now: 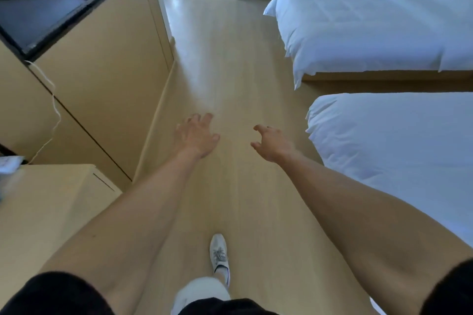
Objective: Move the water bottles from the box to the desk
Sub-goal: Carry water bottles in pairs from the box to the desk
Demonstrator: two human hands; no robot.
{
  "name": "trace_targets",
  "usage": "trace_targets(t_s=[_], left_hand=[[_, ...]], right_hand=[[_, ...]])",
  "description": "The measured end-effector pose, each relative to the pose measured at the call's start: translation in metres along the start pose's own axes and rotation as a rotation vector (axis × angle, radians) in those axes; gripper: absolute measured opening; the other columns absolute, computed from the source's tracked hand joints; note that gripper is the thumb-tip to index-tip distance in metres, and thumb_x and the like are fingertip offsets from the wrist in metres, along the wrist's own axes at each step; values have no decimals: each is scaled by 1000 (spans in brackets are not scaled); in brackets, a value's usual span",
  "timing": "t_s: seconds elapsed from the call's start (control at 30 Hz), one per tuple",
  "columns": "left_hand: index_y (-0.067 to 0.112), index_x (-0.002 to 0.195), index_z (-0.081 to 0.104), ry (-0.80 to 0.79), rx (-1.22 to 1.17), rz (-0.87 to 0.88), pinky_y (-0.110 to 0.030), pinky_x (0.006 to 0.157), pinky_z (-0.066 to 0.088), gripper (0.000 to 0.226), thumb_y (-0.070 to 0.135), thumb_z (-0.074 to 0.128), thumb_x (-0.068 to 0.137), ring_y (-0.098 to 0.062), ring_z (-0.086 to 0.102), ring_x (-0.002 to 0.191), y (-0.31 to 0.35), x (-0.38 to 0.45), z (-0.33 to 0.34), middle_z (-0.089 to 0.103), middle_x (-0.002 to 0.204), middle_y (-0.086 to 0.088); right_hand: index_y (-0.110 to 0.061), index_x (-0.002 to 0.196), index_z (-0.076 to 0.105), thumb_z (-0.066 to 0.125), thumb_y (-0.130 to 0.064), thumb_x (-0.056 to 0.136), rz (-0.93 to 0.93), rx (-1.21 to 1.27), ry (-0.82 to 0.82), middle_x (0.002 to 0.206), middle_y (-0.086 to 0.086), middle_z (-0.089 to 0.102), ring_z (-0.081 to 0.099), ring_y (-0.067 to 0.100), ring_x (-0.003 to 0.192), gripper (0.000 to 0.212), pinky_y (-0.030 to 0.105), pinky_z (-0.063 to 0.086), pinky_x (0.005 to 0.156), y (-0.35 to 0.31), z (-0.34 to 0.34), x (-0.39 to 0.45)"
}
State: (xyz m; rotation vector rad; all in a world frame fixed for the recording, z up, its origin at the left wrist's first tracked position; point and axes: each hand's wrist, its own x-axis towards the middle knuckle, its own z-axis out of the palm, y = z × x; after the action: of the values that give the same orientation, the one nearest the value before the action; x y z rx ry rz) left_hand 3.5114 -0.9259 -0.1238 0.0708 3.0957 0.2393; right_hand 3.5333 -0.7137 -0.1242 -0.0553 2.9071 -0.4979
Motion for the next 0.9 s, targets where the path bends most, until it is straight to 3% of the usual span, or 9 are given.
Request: trace_targets(t_s=[0.13, 0.4, 0.77, 0.9], left_hand=[[33, 145, 43, -27, -4, 30, -47, 109, 38, 61, 55, 54, 90, -33, 47, 131, 8, 70, 16, 50, 143, -7], [36, 142, 46, -105, -41, 39, -44, 108, 36, 59, 57, 55, 87, -29, 48, 131, 3, 203, 30, 52, 142, -4], [36, 148, 39, -221, -45, 94, -43, 114, 31, 61, 59, 49, 92, -29, 39, 138, 22, 336, 31, 44, 151, -2], [36, 150, 36, -240, -25, 109, -43, 117, 26, 62, 59, 47, 94, -26, 33, 144, 30, 396, 31, 37, 157, -2]], right_hand=[[-25, 150, 36, 59, -37, 94, 102, -46, -60, 148, 5, 47, 45, 27, 134, 62, 41, 44, 105, 19, -5, 51], [-27, 151, 33, 54, -44, 96, 208, -121, -84, 146, 6, 47, 47, 27, 132, 61, 42, 43, 101, 32, -33, 165], [-34, 154, 25, 49, -56, 95, 219, -144, -191, 152, 5, 39, 40, 28, 138, 67, 45, 40, 108, 51, -53, 296], [-35, 155, 22, 45, -56, 97, 188, -171, -188, 162, 1, 26, 26, 25, 147, 66, 49, 32, 114, 64, -64, 361]])
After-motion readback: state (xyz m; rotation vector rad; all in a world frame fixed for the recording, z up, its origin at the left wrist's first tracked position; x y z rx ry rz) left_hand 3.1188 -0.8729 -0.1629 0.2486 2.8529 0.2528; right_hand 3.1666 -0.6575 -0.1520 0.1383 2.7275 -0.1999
